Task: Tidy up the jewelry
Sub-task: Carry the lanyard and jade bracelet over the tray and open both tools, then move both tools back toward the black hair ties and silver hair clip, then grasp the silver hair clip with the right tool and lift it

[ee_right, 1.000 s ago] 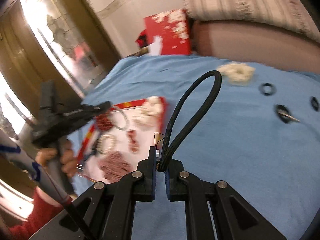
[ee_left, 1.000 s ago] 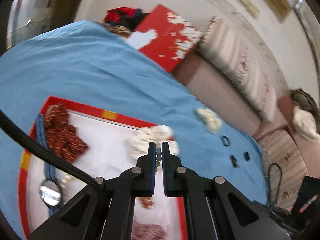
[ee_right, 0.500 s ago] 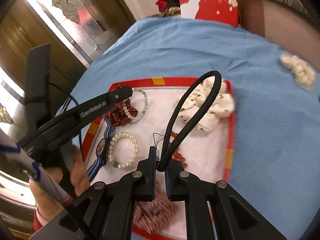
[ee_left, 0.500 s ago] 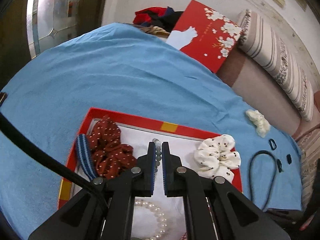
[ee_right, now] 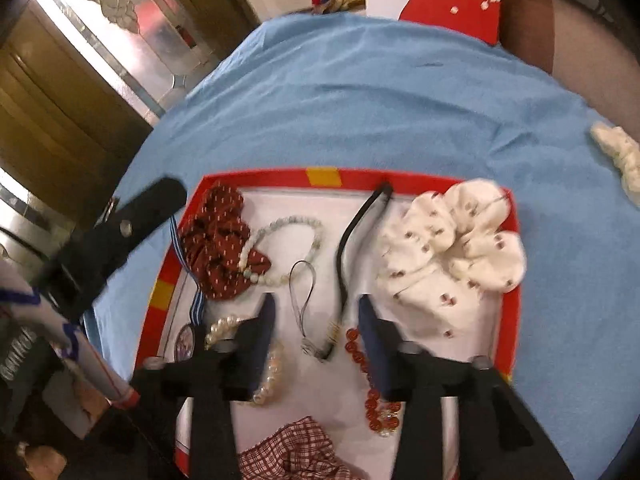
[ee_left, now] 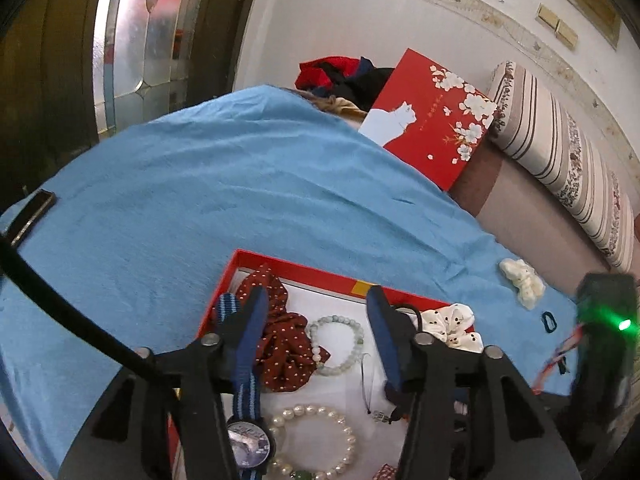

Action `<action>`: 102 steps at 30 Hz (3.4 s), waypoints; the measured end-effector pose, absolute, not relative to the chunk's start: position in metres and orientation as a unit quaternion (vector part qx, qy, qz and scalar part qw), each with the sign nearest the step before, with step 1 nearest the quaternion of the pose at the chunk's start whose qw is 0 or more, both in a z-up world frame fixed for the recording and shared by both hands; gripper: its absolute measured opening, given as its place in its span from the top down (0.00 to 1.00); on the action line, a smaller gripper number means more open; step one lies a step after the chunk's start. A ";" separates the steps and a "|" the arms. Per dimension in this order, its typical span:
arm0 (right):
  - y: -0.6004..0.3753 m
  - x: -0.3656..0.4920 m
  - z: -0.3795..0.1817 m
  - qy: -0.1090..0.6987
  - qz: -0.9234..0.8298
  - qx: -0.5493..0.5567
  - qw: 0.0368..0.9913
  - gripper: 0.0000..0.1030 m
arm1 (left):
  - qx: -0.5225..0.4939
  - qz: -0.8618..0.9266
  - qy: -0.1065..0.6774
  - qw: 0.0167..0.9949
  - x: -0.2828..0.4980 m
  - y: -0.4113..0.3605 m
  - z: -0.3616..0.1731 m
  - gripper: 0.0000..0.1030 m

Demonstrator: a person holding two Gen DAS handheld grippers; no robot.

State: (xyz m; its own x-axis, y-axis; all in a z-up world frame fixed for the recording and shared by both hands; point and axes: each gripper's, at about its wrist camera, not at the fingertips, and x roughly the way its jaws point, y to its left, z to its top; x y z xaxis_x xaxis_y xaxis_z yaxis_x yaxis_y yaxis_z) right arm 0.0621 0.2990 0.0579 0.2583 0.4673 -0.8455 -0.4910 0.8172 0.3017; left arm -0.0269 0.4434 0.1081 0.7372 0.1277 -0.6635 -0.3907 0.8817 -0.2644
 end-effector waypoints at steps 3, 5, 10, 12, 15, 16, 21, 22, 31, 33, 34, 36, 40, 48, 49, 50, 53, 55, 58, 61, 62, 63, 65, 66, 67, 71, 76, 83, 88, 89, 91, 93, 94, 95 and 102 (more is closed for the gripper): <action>0.281 0.055 0.066 0.519 0.298 -0.020 0.801 0.51 | -0.188 0.143 0.331 0.913 -0.028 0.438 0.111 0.40; 0.265 0.049 0.071 0.512 0.291 -0.025 0.808 0.51 | -0.182 0.142 0.331 0.915 -0.028 0.432 0.112 0.39; 0.199 0.029 0.079 0.506 0.268 -0.002 0.820 0.51 | -0.157 0.130 0.338 0.919 -0.031 0.415 0.112 0.39; 0.164 0.018 0.077 0.505 0.247 0.002 0.827 0.49 | -0.148 0.119 0.341 0.921 -0.032 0.404 0.112 0.39; 0.115 0.007 0.070 0.510 0.206 -0.003 0.835 0.49 | -0.142 0.096 0.345 0.923 -0.035 0.387 0.113 0.39; 0.101 0.003 0.067 0.514 0.197 -0.001 0.835 0.49 | -0.140 0.090 0.345 0.924 -0.036 0.382 0.113 0.39; 0.046 -0.021 0.051 0.529 0.169 0.032 0.831 0.49 | -0.134 0.054 0.350 0.925 -0.038 0.347 0.114 0.39; 0.037 -0.027 0.048 0.530 0.165 0.039 0.831 0.49 | -0.140 0.042 0.353 0.924 -0.038 0.340 0.114 0.39; -0.031 -0.057 0.033 0.529 0.120 0.083 0.836 0.49 | -0.055 -0.075 0.418 0.904 -0.042 0.213 0.073 0.39; -0.046 -0.062 0.033 0.524 0.113 0.096 0.839 0.49 | 0.005 -0.036 0.425 0.904 -0.043 0.192 0.063 0.39; -0.051 -0.064 0.033 0.521 0.111 0.101 0.840 0.49 | 0.020 -0.022 0.428 0.903 -0.045 0.187 0.059 0.39; -0.061 -0.070 0.032 0.517 0.110 0.115 0.841 0.49 | 0.034 -0.001 0.439 0.898 -0.049 0.182 0.052 0.39; -0.072 -0.078 0.027 0.513 0.110 0.136 0.841 0.49 | 0.049 0.028 0.489 0.870 -0.058 0.182 0.029 0.73; -0.094 -0.092 0.029 0.497 0.120 0.177 0.841 0.49 | 0.020 0.041 0.512 0.858 -0.091 0.207 0.026 0.92; -0.097 -0.093 0.030 0.495 0.120 0.181 0.841 0.49 | 0.019 0.044 0.512 0.857 -0.096 0.210 0.027 0.92; -0.101 -0.094 0.031 0.492 0.120 0.186 0.842 0.49 | 0.020 0.045 0.513 0.857 -0.103 0.212 0.028 0.92; -0.111 -0.096 0.032 0.487 0.120 0.198 0.843 0.49 | 0.001 0.033 0.506 0.862 -0.114 0.217 0.036 0.91; -0.118 -0.094 0.033 0.484 0.119 0.208 0.841 0.49 | -0.012 0.020 0.488 0.872 -0.123 0.214 0.051 0.90; -0.123 -0.087 0.036 0.480 0.118 0.216 0.842 0.49 | -0.001 -0.002 0.451 0.892 -0.133 0.198 0.076 0.62; -0.124 -0.073 0.041 0.475 0.113 0.205 0.848 0.49 | 0.010 -0.027 0.422 0.906 -0.132 0.178 0.093 0.47; -0.124 -0.067 0.043 0.473 0.109 0.199 0.851 0.49 | 0.014 -0.038 0.417 0.908 -0.128 0.169 0.096 0.45; -0.124 -0.060 0.044 0.471 0.104 0.192 0.854 0.49 | 0.015 -0.046 0.416 0.908 -0.123 0.162 0.096 0.44; -0.126 -0.042 0.047 0.466 0.092 0.183 0.861 0.49 | 0.013 -0.059 0.423 0.904 -0.108 0.150 0.093 0.44; -0.127 -0.032 0.048 0.463 0.087 0.179 0.864 0.49 | 0.010 -0.064 0.425 0.903 -0.101 0.145 0.091 0.45; -0.128 -0.024 0.050 0.460 0.083 0.175 0.867 0.49 | 0.007 -0.068 0.426 0.902 -0.094 0.143 0.090 0.44; -0.124 0.018 0.057 0.446 0.068 0.135 0.882 0.49 | -0.014 -0.079 0.435 0.897 -0.061 0.137 0.076 0.44; -0.104 0.095 0.050 0.467 0.060 0.061 0.880 0.45 | -0.040 -0.083 0.449 0.889 -0.037 0.146 0.050 0.44; -0.070 0.158 0.023 0.496 0.053 -0.021 0.866 0.50 | -0.053 -0.088 0.481 0.871 -0.023 0.152 0.025 0.44; -0.091 0.141 0.022 0.529 0.124 0.112 0.832 0.87 | -0.061 -0.090 0.480 0.870 -0.023 0.158 0.027 0.44; -0.094 0.133 0.018 0.545 0.157 0.154 0.809 0.89 | -0.067 -0.090 0.479 0.871 -0.023 0.159 0.029 0.44; -0.093 0.102 0.009 0.568 0.214 0.210 0.766 0.89 | -0.075 -0.090 0.476 0.872 -0.025 0.162 0.032 0.44; -0.085 0.064 0.004 0.581 0.269 0.229 0.733 0.88 | -0.080 -0.087 0.471 0.874 -0.029 0.164 0.035 0.44; -0.083 0.050 0.004 0.581 0.285 0.232 0.726 0.88 | -0.082 -0.086 0.470 0.875 -0.031 0.166 0.036 0.44; -0.082 0.035 0.006 0.577 0.296 0.230 0.726 0.84 | -0.086 -0.086 0.469 0.875 -0.034 0.167 0.037 0.44; -0.109 0.013 0.042 0.469 0.120 0.091 0.870 0.64 | -0.110 -0.086 0.476 0.868 -0.041 0.171 0.032 0.44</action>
State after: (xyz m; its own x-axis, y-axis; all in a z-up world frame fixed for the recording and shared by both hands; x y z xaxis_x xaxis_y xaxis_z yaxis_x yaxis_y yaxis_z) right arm 0.0129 -0.1094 0.0419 0.5320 0.2944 -0.7939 -0.1233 0.9545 0.2714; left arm -0.0406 0.1705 0.0319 0.5326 -0.2535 -0.8075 0.0439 0.9611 -0.2727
